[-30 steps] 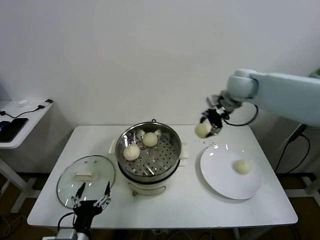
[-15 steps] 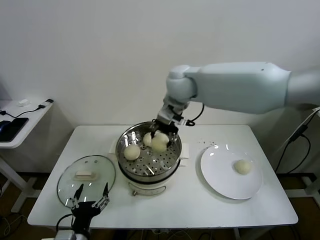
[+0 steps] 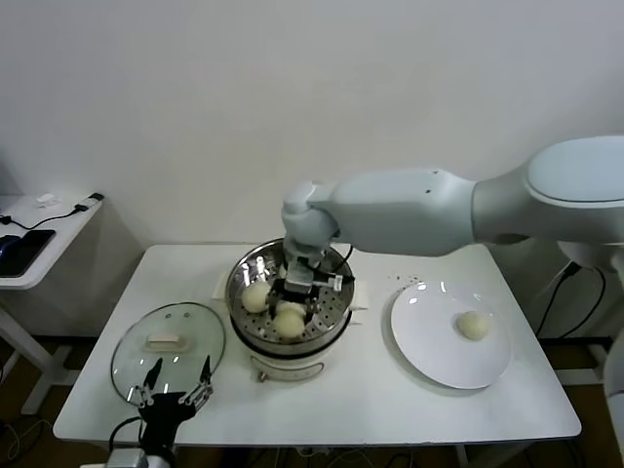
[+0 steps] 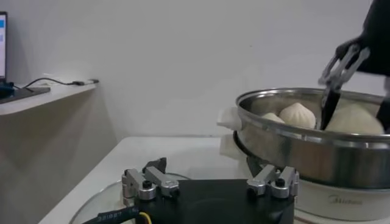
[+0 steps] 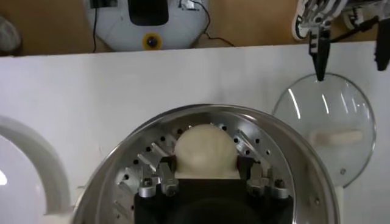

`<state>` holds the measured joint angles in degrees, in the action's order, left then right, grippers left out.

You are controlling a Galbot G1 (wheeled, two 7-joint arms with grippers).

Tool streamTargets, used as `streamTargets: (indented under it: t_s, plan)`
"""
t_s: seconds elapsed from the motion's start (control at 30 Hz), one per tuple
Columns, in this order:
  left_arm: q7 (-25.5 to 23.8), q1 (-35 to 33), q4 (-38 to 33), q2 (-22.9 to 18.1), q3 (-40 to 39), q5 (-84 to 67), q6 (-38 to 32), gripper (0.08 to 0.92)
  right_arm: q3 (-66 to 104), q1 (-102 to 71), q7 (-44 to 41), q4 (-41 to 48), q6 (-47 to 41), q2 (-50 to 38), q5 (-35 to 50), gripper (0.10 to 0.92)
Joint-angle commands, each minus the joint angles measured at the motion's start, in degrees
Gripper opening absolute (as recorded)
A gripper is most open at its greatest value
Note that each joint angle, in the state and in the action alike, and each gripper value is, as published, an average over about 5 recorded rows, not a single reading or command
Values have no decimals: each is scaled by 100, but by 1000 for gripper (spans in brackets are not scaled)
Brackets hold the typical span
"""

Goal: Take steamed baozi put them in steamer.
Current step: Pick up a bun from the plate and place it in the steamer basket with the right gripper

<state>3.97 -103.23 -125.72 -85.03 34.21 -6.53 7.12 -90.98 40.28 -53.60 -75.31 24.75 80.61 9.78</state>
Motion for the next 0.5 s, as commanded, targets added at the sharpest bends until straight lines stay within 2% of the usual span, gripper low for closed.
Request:
streamTargets:
  t_s: [0.03,0.13,0.4,0.5]
  plan:
    - [4,-5,-9,11,3,-15,2,823,7,-485,268,430,262,211,-477,653]
    - [8,-12,-11,16,7,-26,-3,823,15,-494,302,496,285,235,-450,669]
    - [21,-42,-34,6,3,-27,-16,823,89,-277,368,556,441,195,-203,816]
    - [19,-57,-63,4,0,-20,-15,823,93,29,92,504,563,39,136,822]
